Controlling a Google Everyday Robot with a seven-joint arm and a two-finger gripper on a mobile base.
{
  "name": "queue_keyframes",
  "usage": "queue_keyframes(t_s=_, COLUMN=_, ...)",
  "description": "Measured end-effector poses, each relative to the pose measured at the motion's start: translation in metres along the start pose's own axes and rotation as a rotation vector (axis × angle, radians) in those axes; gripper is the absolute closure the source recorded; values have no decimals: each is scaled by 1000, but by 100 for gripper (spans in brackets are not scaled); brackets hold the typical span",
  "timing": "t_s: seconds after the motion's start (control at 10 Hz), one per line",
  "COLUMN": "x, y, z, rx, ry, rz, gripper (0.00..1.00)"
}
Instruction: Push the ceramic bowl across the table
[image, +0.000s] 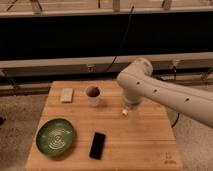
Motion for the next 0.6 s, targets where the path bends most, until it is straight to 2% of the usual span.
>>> queue_keyframes(t_s=0.2, x=-14, y=-1, z=4, rx=-2, ry=6, rz=-23, gripper=20)
queue_keyframes(t_s=0.4, x=-45, y=-6, z=7, rx=0, ry=-1, rz=-67, gripper=20)
queue_keyframes(t_s=0.6, x=-66, y=-11, z=12, rx=1, ry=-6, rz=-105, gripper=20)
